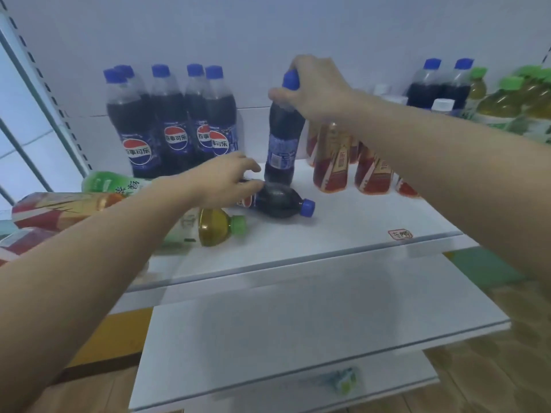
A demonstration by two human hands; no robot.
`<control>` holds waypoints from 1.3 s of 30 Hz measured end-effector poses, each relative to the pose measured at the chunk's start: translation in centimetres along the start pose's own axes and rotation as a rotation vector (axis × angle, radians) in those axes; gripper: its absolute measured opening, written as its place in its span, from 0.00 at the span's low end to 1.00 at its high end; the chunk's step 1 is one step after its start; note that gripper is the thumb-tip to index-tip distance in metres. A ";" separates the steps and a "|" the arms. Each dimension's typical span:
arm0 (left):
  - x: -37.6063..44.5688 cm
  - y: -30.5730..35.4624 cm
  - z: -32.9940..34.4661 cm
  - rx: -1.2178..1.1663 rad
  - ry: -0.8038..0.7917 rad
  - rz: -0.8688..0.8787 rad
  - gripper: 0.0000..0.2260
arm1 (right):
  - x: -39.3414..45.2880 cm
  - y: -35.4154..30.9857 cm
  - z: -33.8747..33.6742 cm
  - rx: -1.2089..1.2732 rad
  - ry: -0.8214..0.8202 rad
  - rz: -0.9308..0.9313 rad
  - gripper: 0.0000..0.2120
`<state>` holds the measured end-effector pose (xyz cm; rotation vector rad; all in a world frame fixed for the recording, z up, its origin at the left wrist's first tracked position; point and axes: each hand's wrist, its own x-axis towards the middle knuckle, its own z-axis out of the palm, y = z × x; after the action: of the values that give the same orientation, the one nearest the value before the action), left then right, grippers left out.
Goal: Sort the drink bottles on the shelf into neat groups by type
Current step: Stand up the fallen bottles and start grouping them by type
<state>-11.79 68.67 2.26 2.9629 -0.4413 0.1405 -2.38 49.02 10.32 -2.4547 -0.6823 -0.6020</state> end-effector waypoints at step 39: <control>-4.8 -11.4 0.2 -0.216 0.061 -0.029 0.08 | -14.6 3.0 12.2 0.134 0.157 0.036 0.20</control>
<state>-12.97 80.75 0.10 2.7439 -0.3798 0.1684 -8.63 48.89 -7.83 -2.2639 -0.5943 -0.7034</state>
